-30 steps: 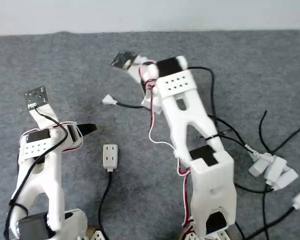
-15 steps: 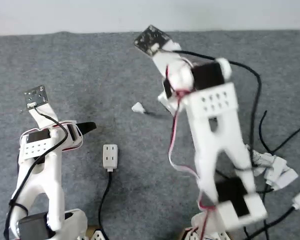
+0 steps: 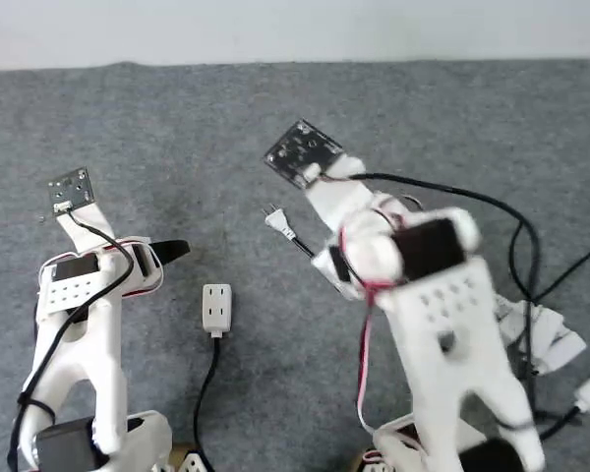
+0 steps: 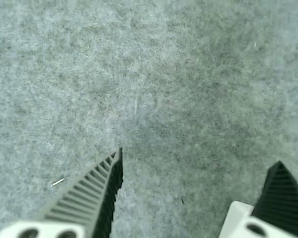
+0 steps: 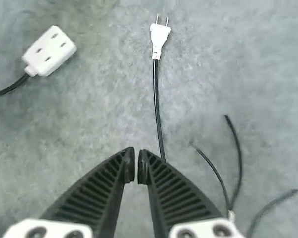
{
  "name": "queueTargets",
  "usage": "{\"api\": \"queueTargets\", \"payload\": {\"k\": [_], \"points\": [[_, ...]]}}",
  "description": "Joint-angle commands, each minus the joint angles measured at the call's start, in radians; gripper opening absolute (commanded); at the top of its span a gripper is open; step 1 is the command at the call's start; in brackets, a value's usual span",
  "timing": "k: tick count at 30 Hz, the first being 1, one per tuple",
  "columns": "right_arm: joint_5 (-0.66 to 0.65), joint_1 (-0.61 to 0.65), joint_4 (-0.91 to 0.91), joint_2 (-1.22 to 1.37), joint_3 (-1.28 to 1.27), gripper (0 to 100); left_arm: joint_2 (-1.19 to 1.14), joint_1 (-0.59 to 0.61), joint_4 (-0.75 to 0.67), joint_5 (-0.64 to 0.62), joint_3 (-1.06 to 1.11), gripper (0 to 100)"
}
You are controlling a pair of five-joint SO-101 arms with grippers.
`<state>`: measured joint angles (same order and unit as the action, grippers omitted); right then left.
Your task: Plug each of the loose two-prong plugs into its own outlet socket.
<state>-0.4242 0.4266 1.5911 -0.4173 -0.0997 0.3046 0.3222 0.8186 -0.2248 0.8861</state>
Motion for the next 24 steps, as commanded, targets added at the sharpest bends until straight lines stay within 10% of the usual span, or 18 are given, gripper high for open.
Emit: {"api": "queueTargets", "payload": {"k": [1, 24], "points": [[0.012, -0.010, -0.154, 0.124, -0.043, 10.8, 0.005, -0.002, -0.020, 0.005, -0.004, 42], [-0.434, -0.180, -0.116, 0.596, -0.110, 16.5, 0.005, -0.002, -0.021, 0.006, -0.004, 42]]}}
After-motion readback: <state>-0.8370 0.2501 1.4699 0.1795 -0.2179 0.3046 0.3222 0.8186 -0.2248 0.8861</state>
